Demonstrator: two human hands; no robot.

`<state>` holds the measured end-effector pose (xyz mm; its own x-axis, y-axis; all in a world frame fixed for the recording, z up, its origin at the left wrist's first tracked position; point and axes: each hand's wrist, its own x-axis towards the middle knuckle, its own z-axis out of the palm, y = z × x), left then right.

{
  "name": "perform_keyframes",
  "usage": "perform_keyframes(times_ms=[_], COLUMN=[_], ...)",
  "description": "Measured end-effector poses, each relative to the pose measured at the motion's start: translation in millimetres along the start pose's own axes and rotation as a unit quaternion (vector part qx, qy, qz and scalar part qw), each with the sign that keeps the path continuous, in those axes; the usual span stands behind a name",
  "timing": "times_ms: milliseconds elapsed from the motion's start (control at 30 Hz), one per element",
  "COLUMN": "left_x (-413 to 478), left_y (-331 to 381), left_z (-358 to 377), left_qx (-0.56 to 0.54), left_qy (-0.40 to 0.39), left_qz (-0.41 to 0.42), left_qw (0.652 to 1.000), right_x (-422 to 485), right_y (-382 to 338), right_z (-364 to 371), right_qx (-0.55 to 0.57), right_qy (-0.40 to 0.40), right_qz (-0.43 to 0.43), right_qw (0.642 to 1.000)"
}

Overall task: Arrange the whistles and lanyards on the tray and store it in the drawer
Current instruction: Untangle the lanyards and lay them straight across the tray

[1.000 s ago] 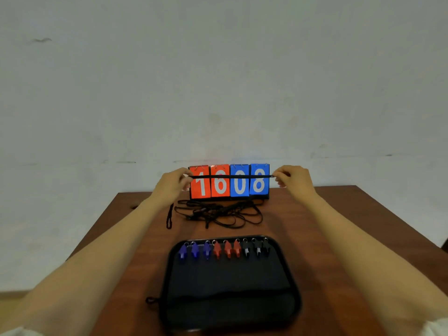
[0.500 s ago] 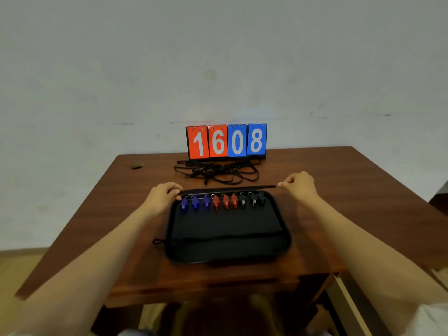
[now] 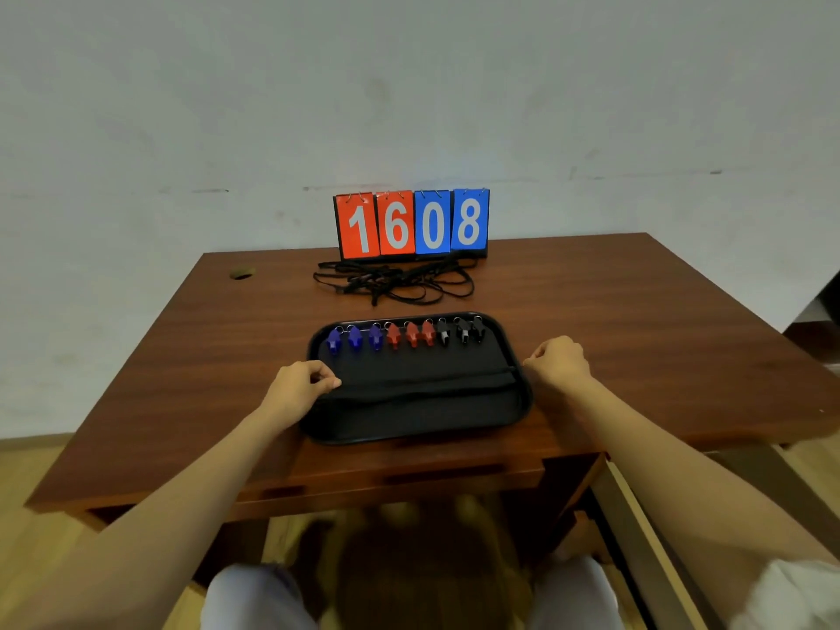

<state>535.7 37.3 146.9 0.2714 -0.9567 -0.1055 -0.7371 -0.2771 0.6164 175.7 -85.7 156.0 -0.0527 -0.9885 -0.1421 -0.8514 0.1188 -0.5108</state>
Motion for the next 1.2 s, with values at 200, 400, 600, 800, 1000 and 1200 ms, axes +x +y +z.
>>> perform_keyframes(times_ms=[200,400,600,800,1000,1200], left_x=[-11,-16,-17,-19,-19,-20], left_y=[-5,-7,-8,-12,-12,-13], left_z=[8,12,20,29,35,38], left_qx=[0.020,0.088,0.180,0.174,0.191,0.192], left_qy=[-0.006,0.010,0.059,0.095,0.121,0.084], left_qz=[0.030,0.060,0.063,0.071,0.096,0.091], left_qw=[0.999,0.994,0.980,0.977,0.969,0.974], right_x=[-4,-15,-17,-19,-24,-25], right_y=[11,11,11,13,13,6], right_z=[-3,1,5,6,9,18], right_qx=[0.025,-0.005,-0.039,-0.084,-0.117,-0.169], right_qy=[-0.048,-0.047,-0.026,-0.017,0.008,-0.028], right_qz=[0.010,0.003,-0.021,-0.039,-0.113,-0.227], right_qw=[0.998,0.999,0.999,0.996,0.987,0.959])
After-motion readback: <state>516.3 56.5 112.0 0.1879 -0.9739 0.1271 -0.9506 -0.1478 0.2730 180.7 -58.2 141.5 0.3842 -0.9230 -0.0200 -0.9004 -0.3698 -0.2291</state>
